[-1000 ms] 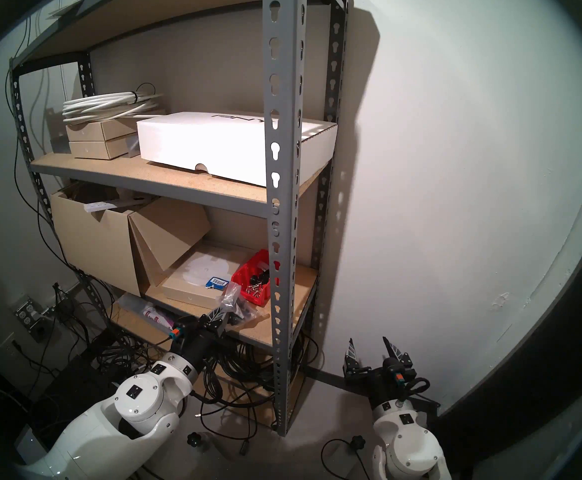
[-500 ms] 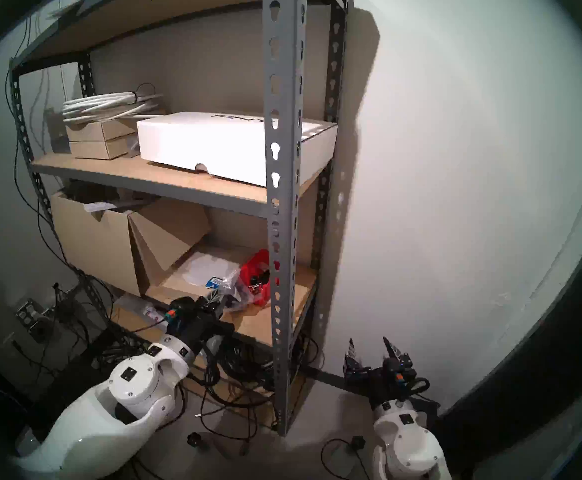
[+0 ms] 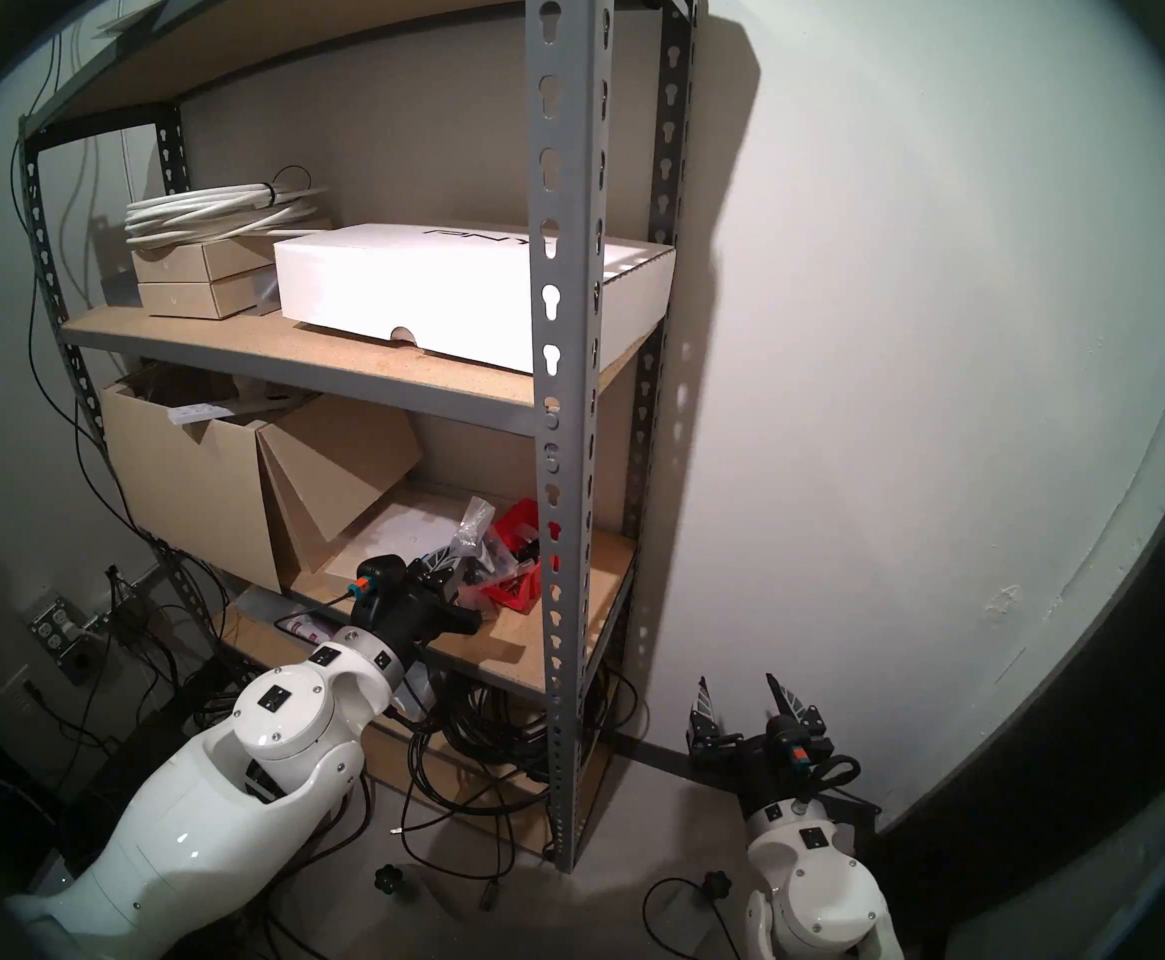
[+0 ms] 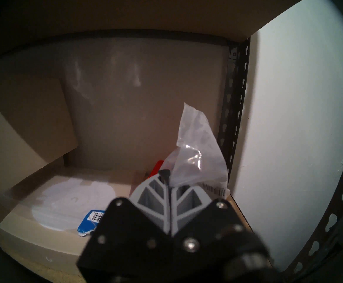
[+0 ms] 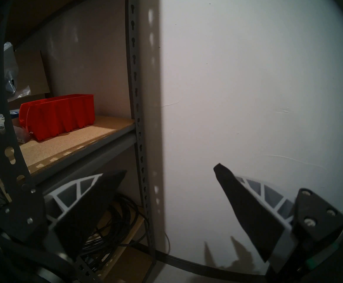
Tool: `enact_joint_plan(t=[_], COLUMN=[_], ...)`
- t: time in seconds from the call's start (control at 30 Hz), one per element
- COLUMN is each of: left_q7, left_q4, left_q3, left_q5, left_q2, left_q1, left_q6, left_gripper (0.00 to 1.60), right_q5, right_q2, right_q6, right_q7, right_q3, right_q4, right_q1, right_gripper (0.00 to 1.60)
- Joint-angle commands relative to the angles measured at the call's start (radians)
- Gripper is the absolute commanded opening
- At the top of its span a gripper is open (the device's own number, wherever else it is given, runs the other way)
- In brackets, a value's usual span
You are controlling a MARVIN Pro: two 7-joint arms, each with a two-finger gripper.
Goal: Organize the rack shelf by putting things into a case
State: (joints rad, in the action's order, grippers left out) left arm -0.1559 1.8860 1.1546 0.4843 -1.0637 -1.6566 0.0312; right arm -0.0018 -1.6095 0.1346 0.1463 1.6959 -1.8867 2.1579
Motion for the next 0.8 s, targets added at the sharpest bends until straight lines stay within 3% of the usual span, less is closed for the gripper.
enact_joint_plan(t=[0.0,0.77], left_q7=[-0.004,-0.036], left_q4=[-0.025,-0.181], left_q3=[-0.015,-0.058], left_q5=[-0.019,-0.049], left_q2=[-0.047,-0.154], left_q1=[0.096,0.27], left_q6=[0.011,0.062], left_gripper=[0.0,0.0], right_q5=[0.0,0.0], right_q2=[0.0,0.0], right_q6=[0.003,0.003], right_q7=[0.0,0.0], right_q3=[0.0,0.0], right_q4=[-0.02,-0.02], right_q1=[-0.001,-0.001], right_gripper=[1.6,1.6])
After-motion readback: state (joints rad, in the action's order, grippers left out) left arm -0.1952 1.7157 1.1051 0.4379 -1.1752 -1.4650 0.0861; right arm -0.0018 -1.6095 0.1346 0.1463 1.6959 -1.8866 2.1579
